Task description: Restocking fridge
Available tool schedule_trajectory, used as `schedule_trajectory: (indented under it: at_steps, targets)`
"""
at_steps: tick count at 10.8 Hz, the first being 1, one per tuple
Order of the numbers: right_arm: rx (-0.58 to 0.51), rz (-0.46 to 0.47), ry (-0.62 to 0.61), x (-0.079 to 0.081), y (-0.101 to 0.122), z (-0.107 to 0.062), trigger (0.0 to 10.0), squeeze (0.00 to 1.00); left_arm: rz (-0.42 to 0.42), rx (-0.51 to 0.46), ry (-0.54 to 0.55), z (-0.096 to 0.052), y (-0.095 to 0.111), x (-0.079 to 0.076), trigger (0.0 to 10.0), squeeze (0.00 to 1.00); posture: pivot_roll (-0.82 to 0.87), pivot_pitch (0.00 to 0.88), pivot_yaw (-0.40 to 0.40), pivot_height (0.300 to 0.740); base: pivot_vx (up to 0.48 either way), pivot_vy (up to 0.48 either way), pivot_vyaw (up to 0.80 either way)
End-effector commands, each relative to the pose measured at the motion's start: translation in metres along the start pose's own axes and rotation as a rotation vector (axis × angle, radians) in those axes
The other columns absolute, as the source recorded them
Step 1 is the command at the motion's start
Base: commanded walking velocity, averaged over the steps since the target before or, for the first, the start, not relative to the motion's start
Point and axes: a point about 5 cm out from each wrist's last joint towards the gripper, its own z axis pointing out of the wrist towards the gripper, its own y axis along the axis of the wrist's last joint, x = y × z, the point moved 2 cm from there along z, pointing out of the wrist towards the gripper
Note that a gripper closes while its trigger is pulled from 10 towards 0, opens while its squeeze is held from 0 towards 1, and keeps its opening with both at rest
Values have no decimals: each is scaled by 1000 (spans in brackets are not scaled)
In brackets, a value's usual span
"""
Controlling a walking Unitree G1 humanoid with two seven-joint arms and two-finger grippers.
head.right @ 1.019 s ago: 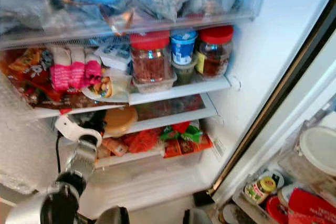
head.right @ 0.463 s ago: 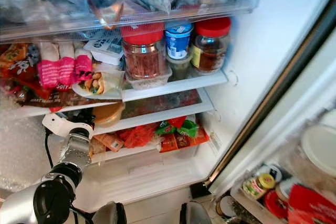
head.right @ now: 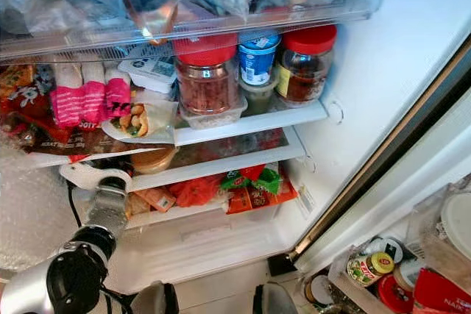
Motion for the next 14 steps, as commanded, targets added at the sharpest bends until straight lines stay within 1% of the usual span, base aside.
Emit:
schedule_trajectory:
  at_steps: [1, 2, 3, 5, 10, 11, 12, 13, 14]
  targets:
    - [88, -11, 57, 15, -22, -7, 10000, 0, -24, 1, -15, -3, 0, 4, 10000, 1000, -171, 129, -9, 640, 0, 0, 0]
    - [86, -11, 57, 15, -21, -7, 10000, 0, -38, 18, -42, -4, -2, 2, 10000, 1000, -168, 128, -7, 640, 0, 0, 0]
    - [84, -10, 56, 15, -20, -6, 10000, 0, -41, 44, -83, -7, -7, 1, 10000, 0, -164, 124, -1, 640, 0, 0, 0]
    - [81, -7, 56, 16, -18, -5, 10000, 0, -13, 60, -112, -12, -8, 3, 10000, 0, -154, 123, 4, 640, 0, 0, 0]
    - [74, -5, 56, 16, -13, -2, 10000, 0, 35, 105, -136, -37, -12, 23, 10000, 0, -142, 114, 14, 640, 0, 0, 0]
    - [74, -6, 57, 16, -13, -2, 10000, 0, 65, 137, -171, -42, -15, 23, 10000, 0, -137, 109, 19, 640, 0, 0, 0]
    - [73, -6, 55, 16, -12, -1, 10000, 0, 104, 188, -218, -51, -20, 22, 10000, 0, -140, 106, 23, 640, 0, 0, 0]
    - [72, -6, 53, 16, -10, -1, 10000, 0, 116, 237, -247, -56, -24, 21, 10000, 0, -136, 101, 28, 640, 0, 0, 0]
    - [72, -7, 54, 16, -9, 0, 10000, 0, 114, 262, -254, -59, -26, 21, 10000, 0, -128, 97, 32, 640, 0, 0, 0]
